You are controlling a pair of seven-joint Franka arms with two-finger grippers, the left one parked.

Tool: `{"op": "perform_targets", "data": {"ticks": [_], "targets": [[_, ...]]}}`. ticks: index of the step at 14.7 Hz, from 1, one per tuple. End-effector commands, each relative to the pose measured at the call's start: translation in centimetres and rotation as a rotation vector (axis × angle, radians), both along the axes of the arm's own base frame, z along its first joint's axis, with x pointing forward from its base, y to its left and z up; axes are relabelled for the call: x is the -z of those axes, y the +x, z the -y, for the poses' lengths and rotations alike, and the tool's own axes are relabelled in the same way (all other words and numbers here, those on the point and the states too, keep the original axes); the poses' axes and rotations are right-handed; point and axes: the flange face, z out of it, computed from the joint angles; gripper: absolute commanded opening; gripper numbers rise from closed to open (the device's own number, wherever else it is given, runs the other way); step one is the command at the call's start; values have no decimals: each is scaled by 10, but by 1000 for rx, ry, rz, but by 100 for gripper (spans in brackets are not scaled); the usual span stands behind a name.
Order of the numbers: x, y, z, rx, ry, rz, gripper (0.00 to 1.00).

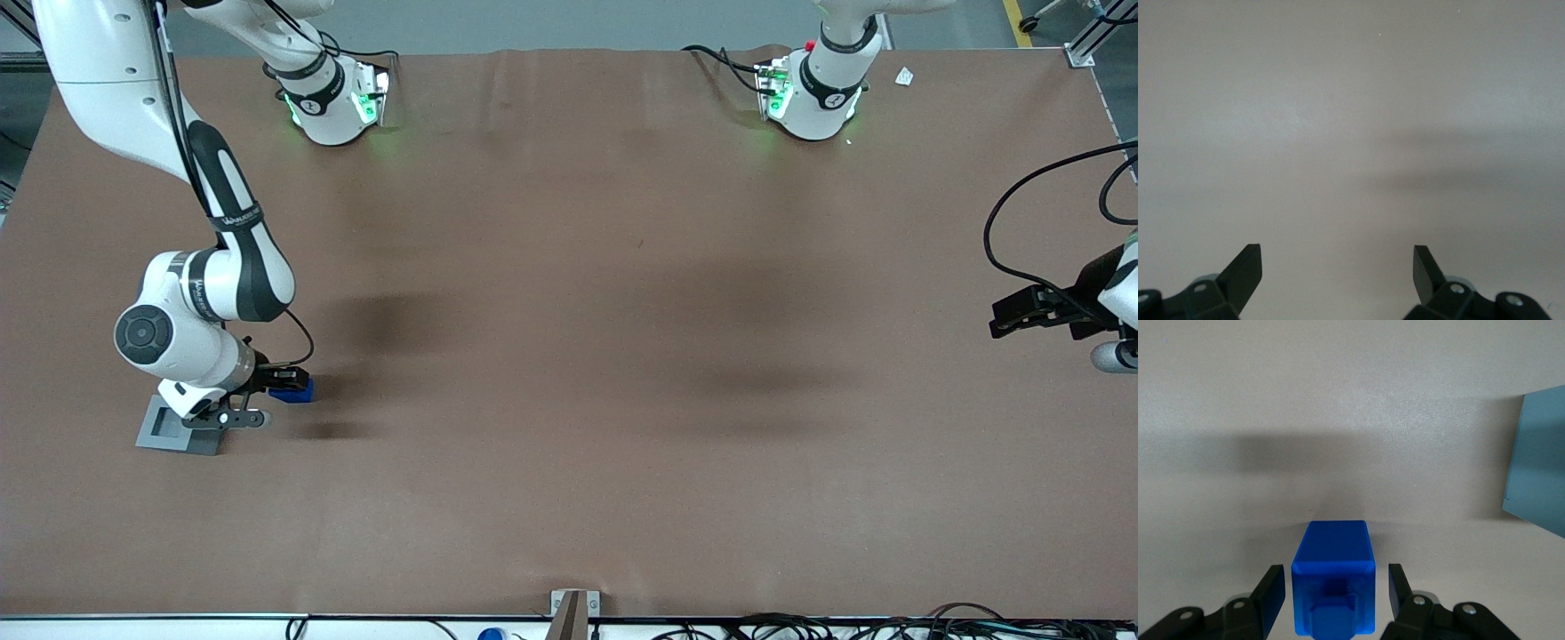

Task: Insert blue part into gray base with right arm
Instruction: 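Close the right gripper on the blue block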

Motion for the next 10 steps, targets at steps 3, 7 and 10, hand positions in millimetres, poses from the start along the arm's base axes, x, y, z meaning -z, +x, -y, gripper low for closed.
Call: {"op": "perform_targets", "data": {"ticks": [3, 7, 10], "targets": [[2, -1, 2, 14, 7, 5, 52], [1, -1, 1, 11, 7, 2, 15], [1, -2, 1, 13, 7, -6, 10]]}}
